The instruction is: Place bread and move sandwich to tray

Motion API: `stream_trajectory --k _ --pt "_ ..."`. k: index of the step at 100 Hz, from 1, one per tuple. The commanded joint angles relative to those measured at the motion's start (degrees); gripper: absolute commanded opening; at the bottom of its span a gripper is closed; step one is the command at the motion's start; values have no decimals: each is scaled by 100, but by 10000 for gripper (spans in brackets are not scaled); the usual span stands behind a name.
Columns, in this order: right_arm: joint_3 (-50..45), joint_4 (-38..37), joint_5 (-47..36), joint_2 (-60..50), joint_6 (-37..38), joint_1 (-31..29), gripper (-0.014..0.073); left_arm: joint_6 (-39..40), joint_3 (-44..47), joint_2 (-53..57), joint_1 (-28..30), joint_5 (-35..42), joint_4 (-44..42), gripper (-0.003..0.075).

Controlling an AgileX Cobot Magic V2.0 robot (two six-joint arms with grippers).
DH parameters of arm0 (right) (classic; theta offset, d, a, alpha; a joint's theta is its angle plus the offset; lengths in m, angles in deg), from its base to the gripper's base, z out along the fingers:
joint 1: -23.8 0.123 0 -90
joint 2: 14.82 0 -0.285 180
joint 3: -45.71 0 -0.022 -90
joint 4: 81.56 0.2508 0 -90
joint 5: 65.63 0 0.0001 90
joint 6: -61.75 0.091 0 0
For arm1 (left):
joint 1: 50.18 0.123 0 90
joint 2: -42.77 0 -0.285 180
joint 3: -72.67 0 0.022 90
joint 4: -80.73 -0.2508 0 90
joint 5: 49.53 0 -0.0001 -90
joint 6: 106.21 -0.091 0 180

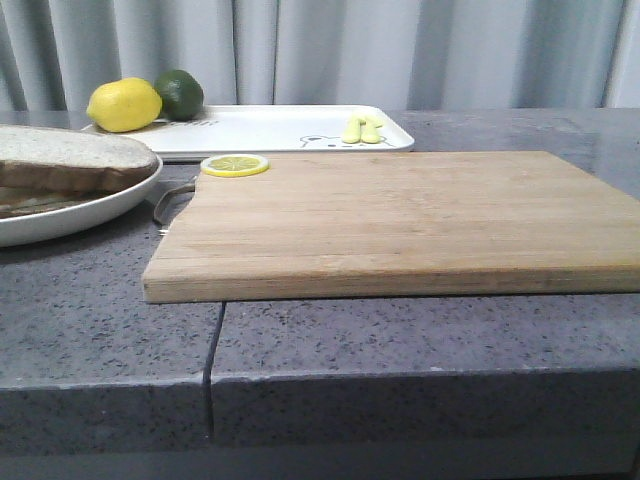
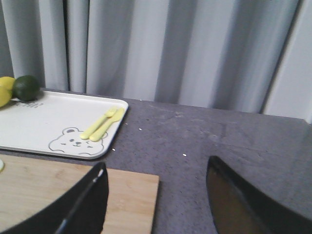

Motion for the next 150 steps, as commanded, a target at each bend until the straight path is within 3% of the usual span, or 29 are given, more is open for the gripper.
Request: stream_trajectory --k 1,30,150 --pt "-8 -246 -147 -273 149 -107 450 -20 -174 -26 15 407 143 366" --pt "-213 -251 160 -560 150 -119 448 -20 -174 -26 15 407 143 366" --pt "-213 -214 -180 -560 150 -119 448 -20 -174 -26 15 511 144 366"
